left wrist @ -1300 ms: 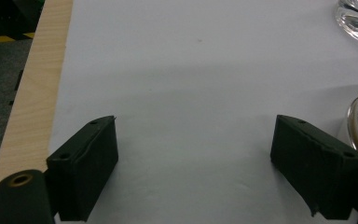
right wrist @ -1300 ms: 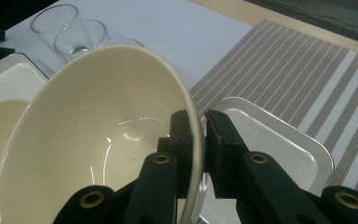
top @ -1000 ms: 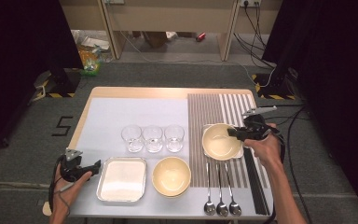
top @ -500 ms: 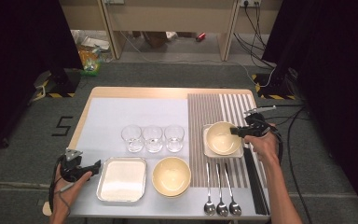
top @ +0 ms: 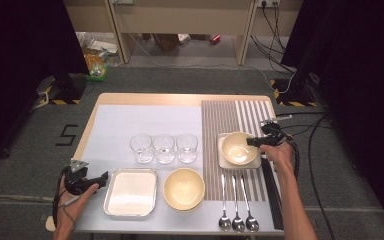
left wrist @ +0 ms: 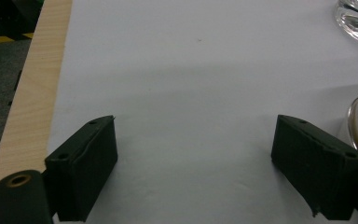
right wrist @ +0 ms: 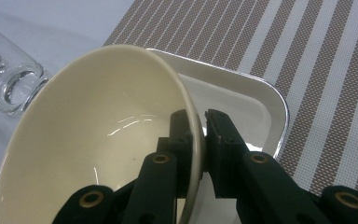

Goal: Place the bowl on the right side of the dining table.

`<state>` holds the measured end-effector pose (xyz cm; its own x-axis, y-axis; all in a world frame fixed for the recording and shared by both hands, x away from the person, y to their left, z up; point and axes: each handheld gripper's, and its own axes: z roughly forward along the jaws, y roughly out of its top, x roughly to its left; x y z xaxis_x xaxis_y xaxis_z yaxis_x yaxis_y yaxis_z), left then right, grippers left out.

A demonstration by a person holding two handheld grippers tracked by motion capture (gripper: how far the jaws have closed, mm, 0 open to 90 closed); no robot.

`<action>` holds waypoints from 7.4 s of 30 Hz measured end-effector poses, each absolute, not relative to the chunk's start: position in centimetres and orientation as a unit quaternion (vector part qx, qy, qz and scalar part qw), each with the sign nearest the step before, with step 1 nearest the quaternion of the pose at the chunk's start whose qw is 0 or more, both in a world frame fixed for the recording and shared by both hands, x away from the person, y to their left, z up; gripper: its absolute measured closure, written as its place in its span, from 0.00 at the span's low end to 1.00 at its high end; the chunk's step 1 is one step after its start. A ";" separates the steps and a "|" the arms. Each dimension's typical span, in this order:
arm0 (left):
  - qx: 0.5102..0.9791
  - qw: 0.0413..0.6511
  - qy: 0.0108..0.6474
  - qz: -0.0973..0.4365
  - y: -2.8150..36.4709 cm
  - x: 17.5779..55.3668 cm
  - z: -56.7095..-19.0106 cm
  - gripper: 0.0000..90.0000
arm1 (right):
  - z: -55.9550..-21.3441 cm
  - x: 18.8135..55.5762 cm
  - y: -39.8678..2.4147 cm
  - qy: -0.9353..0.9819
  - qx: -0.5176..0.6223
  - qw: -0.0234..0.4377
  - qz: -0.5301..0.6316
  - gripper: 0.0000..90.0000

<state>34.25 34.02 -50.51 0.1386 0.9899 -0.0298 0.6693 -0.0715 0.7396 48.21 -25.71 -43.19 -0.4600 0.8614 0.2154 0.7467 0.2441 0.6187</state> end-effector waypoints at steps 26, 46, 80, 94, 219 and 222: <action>0.686 0.314 0.605 0.256 34.0 34.3 -50.5 0.15 | -44.6 49.4 -26.0 0.774 0.539 0.088 0.320 0.93; 0.686 0.314 0.604 0.256 34.0 34.2 -50.5 0.15 | -44.6 49.5 -26.0 0.774 0.539 0.092 0.320 0.93; 0.685 0.315 0.605 0.256 34.0 34.2 -50.5 0.15 | -43.0 47.6 -27.0 0.760 0.539 0.111 0.346 0.70; 0.686 0.315 0.605 0.255 34.0 34.2 -50.5 0.15 | -43.4 47.0 -26.1 0.791 0.508 0.133 0.313 0.82; 0.686 0.314 0.606 0.253 34.1 34.3 -50.5 0.15 | -44.7 31.0 -24.5 0.814 0.437 0.122 0.363 0.50; 0.685 0.314 0.606 0.254 34.1 34.3 -50.5 0.15 | -45.0 30.8 -24.3 0.816 0.435 0.122 0.361 0.50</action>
